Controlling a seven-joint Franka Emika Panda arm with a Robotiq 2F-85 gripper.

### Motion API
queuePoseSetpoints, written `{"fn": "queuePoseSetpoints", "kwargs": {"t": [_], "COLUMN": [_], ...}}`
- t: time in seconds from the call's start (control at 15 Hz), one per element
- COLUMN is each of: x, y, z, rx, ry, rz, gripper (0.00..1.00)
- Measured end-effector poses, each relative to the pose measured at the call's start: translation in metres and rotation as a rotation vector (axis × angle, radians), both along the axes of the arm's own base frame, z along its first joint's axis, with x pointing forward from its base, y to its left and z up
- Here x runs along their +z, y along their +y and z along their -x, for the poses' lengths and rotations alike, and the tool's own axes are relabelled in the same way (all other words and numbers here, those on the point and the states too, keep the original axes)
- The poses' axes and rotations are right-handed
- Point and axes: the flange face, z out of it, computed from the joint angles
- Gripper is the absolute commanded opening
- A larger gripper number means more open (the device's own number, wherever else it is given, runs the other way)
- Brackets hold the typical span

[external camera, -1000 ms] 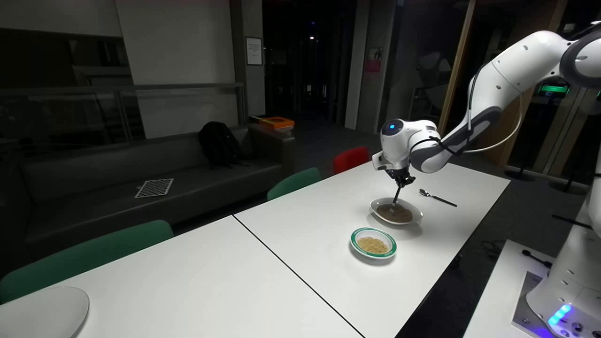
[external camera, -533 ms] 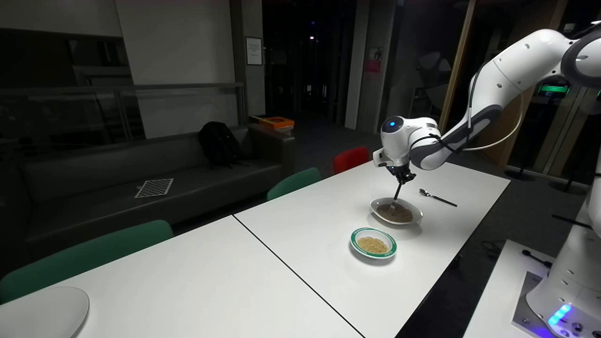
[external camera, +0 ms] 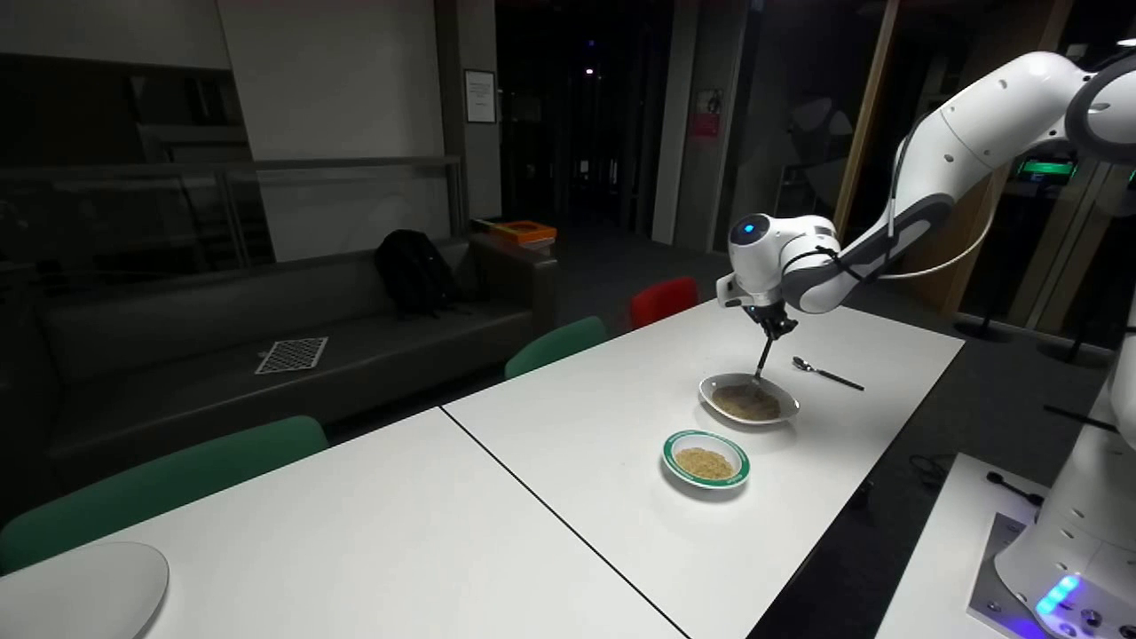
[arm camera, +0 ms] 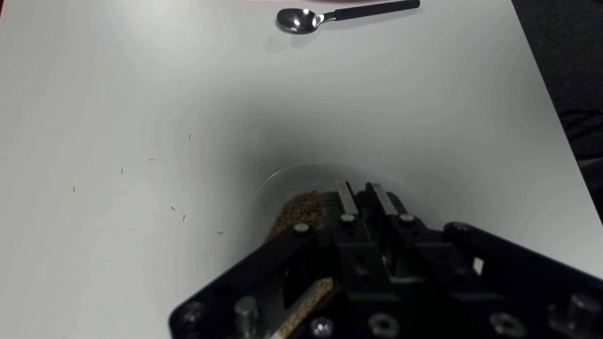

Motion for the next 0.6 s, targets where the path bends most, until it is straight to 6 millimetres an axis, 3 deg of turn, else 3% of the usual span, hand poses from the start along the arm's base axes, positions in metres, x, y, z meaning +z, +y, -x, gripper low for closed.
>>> {"fn": "queuePoseSetpoints", "kwargs": {"t": [0.6], "x": [-0.002], "y": [-0.031], "z": [0.005], "rx": [-0.052], "ry": [0.006], "rz": [0.011], "gripper": [0.03]}}
